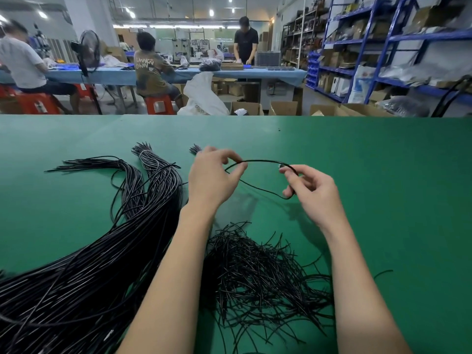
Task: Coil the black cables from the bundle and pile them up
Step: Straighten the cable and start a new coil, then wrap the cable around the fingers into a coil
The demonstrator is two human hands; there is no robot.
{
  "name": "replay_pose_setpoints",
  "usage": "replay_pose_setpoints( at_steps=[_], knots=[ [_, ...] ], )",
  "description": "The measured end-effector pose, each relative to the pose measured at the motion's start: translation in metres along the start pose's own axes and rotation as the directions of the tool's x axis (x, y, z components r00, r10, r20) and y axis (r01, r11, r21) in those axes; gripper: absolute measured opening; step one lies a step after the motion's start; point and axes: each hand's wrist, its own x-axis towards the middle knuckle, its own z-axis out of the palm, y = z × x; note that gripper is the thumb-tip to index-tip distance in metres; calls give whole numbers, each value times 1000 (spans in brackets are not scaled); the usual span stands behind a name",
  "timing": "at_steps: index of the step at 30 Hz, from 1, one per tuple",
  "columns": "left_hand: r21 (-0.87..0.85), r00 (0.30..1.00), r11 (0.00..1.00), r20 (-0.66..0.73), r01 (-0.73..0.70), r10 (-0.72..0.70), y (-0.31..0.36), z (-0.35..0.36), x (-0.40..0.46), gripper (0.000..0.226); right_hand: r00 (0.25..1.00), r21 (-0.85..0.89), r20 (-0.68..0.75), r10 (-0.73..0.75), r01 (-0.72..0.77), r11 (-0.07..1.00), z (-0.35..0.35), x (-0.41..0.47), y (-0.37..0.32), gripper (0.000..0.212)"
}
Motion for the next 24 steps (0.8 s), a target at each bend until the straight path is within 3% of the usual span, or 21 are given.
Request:
replay_pose_setpoints(
  at_steps=[2,3,6,8,10,14,18,20,22,24],
  knots=[
    [-25,984,993,-130,116,-119,1,4,-1,29,981,30,193,3,-9,999,-6,-2,-4,14],
    [-103,974,977,-111,189,-200,2,6,-2,39,964,65,266,1,-19,998,-8,-3,-6,16],
    [-327,896,834,152,444,-417,1,13,-3,58,951,119,309,-28,-9,993,-4,-3,-13,20],
    [-492,804,636,368,594,-467,3,13,-3,57,951,100,307,-39,8,995,-3,-3,-12,20],
    [-611,739,416,529,673,-418,5,10,-2,42,951,73,306,-38,17,997,-5,-4,-9,22],
    [-697,701,137,651,704,-293,7,8,-3,4,951,42,306,-38,26,999,-12,-6,-2,21],
    [-710,693,-242,702,661,-166,7,4,-4,8,938,37,345,-20,8,999,-15,-7,1,27],
    [-644,697,-468,713,606,-79,9,4,-7,29,904,10,427,15,-21,1000,-16,-6,3,28],
    [-602,705,-547,709,581,-31,12,6,-8,36,858,-56,509,69,-47,997,-19,-6,3,26],
    [-634,723,-508,690,583,-31,14,9,-8,36,823,-109,558,110,-58,992,-25,-6,2,31]
  ],
)
